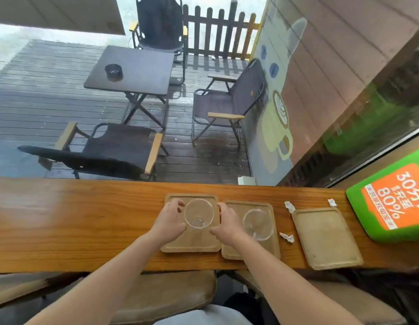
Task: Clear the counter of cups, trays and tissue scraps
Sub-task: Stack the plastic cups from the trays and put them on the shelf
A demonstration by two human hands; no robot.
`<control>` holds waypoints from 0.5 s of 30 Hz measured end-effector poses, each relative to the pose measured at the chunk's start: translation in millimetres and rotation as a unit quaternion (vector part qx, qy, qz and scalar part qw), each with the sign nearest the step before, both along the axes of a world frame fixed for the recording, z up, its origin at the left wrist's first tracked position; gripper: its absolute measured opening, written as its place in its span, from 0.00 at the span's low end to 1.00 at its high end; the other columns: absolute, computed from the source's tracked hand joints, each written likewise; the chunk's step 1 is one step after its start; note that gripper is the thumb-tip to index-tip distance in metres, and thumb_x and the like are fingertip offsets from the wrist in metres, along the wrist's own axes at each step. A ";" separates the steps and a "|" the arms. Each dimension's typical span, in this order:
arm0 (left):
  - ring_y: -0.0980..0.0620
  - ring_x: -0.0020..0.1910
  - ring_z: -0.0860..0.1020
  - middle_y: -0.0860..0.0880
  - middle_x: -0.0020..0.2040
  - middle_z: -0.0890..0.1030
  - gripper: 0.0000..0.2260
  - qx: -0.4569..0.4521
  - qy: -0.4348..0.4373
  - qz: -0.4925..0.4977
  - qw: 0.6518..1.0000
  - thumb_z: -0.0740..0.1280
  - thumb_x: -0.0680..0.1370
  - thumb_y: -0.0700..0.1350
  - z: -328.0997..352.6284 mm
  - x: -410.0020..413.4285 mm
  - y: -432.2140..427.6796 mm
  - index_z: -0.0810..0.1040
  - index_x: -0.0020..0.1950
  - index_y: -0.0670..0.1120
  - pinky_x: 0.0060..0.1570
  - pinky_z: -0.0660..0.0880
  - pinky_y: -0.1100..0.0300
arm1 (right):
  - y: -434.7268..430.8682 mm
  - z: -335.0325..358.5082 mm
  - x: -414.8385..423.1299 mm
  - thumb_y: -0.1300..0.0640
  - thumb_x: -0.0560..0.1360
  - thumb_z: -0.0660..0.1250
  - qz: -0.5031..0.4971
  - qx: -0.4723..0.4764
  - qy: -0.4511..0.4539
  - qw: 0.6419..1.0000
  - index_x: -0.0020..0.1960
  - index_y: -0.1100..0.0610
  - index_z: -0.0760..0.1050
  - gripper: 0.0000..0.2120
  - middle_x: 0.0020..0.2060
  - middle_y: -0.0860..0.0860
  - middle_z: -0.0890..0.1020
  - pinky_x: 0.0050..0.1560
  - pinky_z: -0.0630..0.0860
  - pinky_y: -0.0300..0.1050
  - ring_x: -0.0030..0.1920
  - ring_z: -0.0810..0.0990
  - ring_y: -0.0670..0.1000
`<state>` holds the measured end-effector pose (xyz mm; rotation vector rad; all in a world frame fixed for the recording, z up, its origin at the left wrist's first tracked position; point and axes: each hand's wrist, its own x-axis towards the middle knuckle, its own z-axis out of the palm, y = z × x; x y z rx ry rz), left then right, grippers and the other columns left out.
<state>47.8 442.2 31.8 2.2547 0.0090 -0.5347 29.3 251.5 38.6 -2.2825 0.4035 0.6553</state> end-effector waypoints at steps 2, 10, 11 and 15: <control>0.50 0.53 0.78 0.50 0.60 0.74 0.27 0.002 0.013 -0.004 1.000 0.72 0.72 0.34 -1.7 0.1 -0.1 0.69 0.68 0.48 0.56 0.80 0.53 | 1.5 -3.6 -2.2 0.60 0.72 0.76 -0.007 0.005 0.004 1.000 0.79 0.51 0.53 0.44 0.73 0.54 0.66 0.67 0.73 0.53 0.71 0.68 0.56; 0.44 0.62 0.78 0.46 0.71 0.72 0.40 -0.006 0.031 -0.019 0.999 0.76 0.72 0.38 -0.4 2.0 -1.9 0.59 0.79 0.49 0.62 0.77 0.47 | 11.9 -4.1 -6.8 0.59 0.70 0.77 -0.036 0.043 -0.005 0.998 0.79 0.48 0.54 0.46 0.72 0.52 0.67 0.64 0.76 0.54 0.69 0.71 0.55; 0.44 0.62 0.78 0.46 0.72 0.71 0.42 -0.010 0.031 -0.024 0.999 0.77 0.72 0.40 0.3 2.0 -2.7 0.58 0.79 0.50 0.62 0.77 0.47 | 12.7 -3.3 -6.8 0.60 0.70 0.77 -0.035 0.050 -0.005 0.998 0.79 0.48 0.54 0.46 0.71 0.52 0.68 0.62 0.78 0.53 0.67 0.73 0.55; 0.46 0.59 0.80 0.47 0.73 0.70 0.45 -0.031 0.033 -0.038 0.998 0.78 0.70 0.41 3.1 2.5 -6.0 0.55 0.80 0.52 0.59 0.80 0.49 | 14.4 2.1 -5.2 0.61 0.70 0.76 -0.034 0.071 -0.012 0.997 0.75 0.47 0.59 0.41 0.65 0.50 0.72 0.57 0.80 0.52 0.59 0.77 0.52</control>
